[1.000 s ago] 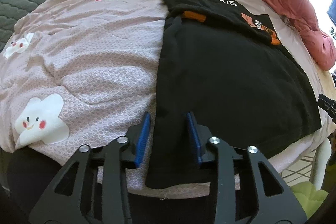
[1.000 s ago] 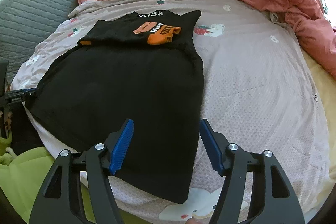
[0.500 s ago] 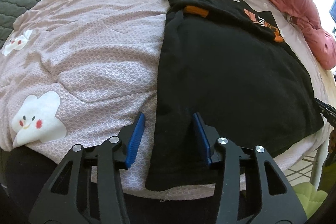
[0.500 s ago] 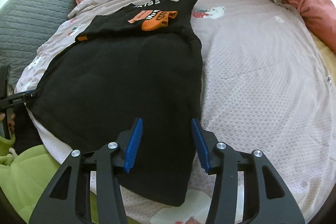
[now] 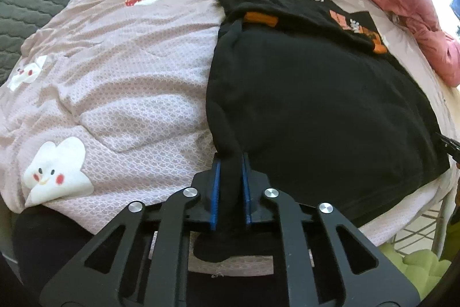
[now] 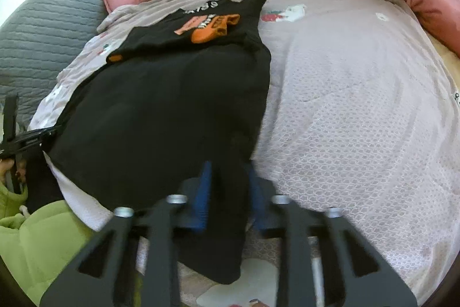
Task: Fold small clothes
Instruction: 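Grasp the shirt hem with the left tool while the right tool grasps the hem beside it, then lift the hem with both tools and fold it toward the collar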
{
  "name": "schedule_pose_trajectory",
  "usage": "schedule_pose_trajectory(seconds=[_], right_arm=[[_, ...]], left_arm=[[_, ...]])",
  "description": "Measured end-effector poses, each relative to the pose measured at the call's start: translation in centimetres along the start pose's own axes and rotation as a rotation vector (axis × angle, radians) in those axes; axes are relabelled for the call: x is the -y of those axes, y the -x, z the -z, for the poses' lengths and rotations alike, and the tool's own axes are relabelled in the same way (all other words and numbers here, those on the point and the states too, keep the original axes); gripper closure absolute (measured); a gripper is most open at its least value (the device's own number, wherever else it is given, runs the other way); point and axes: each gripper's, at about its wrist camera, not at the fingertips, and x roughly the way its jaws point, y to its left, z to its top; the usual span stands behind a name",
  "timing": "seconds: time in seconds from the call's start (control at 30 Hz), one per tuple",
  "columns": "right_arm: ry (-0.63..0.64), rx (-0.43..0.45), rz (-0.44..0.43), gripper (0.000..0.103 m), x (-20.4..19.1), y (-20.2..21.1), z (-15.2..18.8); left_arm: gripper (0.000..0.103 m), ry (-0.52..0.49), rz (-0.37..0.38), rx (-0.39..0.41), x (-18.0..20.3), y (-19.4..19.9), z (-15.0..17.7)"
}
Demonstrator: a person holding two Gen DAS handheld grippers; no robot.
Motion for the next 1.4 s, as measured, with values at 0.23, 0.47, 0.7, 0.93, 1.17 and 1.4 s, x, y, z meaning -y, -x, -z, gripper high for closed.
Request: schedule_pose_trajectory(seconds=[0.23,0.47,0.7,0.93,1.17,1.4], right_arm=[[0.008,0.114,-0.071,0.095,0.1,3.2,-1.6],[-0.019,0.238,-0.133,0.095,0.6,4.9,-5.6],[-0.031,0.32,-0.121,0.095,1.6,4.8,-9.6],[-0.04,0.329,-0.078,0.095,2.9,2.7,-12.6],[-0.05,0.271,-0.01,0.095,4.0,-1.5,-15.1],[-0.109,0.202,0.015,0.091,5.4,-5.5,-15.6]], left_arm=[[0.099,0.017,0.034,0.069,0.0,2.8,-1.4],[0.099,0.041,0.054,0.149,-0.1,5.3,-5.4],[0.099,0.078,0.052,0.178,-0.4,5.1,-10.4],[0.099,0.119,0.038,0.196,-0.5,2.5,-14.6],[0.099,0.144,0.024,0.149,-0.3,-2.3,-17.4],[0.092,0.178,0.08,0.122,-0.9,-5.4,-17.8]])
